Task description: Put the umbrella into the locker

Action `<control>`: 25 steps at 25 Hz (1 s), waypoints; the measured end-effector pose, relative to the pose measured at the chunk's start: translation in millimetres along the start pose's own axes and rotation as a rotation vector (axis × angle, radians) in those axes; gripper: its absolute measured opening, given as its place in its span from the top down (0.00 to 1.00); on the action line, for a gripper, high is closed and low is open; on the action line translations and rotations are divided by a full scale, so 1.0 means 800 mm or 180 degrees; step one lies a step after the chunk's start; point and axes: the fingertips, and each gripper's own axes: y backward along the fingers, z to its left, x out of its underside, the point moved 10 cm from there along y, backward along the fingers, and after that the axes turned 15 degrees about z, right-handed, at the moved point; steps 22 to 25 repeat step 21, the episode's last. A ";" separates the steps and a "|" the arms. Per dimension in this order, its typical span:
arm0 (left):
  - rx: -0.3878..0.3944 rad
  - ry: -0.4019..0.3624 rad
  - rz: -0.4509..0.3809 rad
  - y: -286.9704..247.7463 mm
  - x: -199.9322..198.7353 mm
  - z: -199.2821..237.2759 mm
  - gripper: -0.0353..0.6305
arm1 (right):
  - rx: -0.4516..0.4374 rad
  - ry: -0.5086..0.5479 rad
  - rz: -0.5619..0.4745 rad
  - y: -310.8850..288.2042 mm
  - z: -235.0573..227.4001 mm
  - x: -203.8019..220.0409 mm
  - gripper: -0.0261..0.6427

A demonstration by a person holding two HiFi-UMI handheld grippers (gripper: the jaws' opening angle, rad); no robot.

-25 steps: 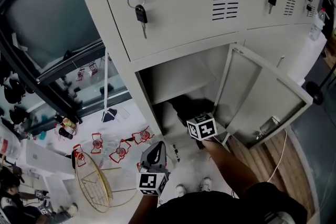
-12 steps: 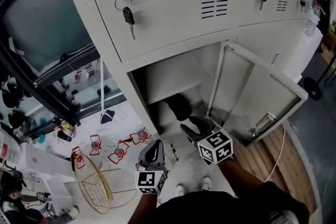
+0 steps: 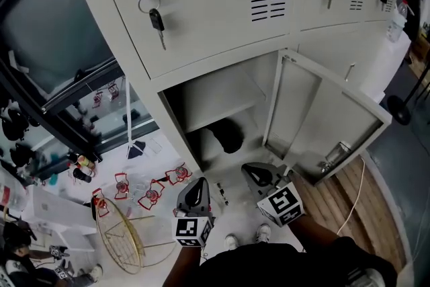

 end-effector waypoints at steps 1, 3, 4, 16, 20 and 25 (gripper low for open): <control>0.0001 -0.0004 0.0000 0.000 0.000 0.000 0.95 | 0.0021 0.0003 0.0001 0.001 0.001 0.000 0.97; 0.0003 -0.0015 -0.0009 0.001 -0.001 -0.001 0.95 | 0.0052 0.0029 -0.0008 0.002 0.004 -0.001 0.97; 0.0006 -0.0025 -0.0016 0.001 0.000 -0.002 0.95 | 0.0057 0.0039 -0.0018 0.004 0.005 0.000 0.97; 0.0021 -0.0044 -0.0022 0.004 0.001 0.000 0.95 | 0.0144 0.0044 0.0051 0.019 0.017 -0.005 0.97; 0.0044 -0.0032 -0.0035 0.003 0.000 -0.004 0.95 | 0.0082 -0.0023 0.0043 0.017 0.015 0.000 0.97; 0.0048 -0.0021 -0.0036 0.002 0.001 -0.005 0.95 | 0.0049 -0.0049 0.0042 0.017 0.015 0.001 0.97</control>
